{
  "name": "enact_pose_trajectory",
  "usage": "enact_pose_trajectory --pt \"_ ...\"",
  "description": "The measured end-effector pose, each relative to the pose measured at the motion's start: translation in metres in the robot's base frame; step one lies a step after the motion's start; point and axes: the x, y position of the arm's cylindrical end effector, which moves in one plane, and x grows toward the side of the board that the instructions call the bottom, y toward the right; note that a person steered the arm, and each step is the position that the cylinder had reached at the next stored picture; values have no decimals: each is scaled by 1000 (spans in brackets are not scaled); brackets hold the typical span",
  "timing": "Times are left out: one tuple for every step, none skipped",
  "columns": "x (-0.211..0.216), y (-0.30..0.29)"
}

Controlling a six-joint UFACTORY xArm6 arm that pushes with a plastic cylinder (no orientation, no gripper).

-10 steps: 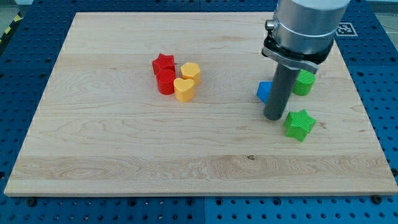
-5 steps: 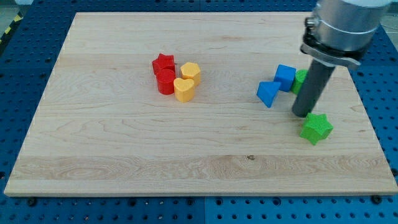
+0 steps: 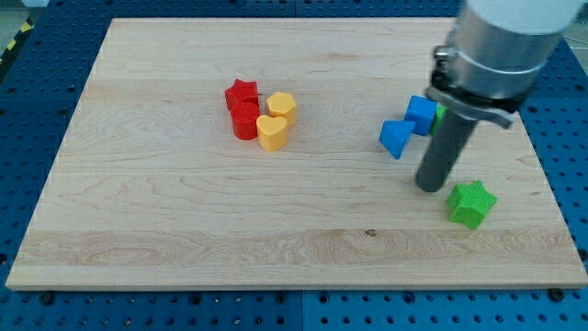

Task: Place the green star towards the bottom right of the board

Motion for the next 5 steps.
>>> enact_pose_trajectory --pt "2 26" --pt "17 38" --pt "25 22" --pt "27 26" --pt "38 63"
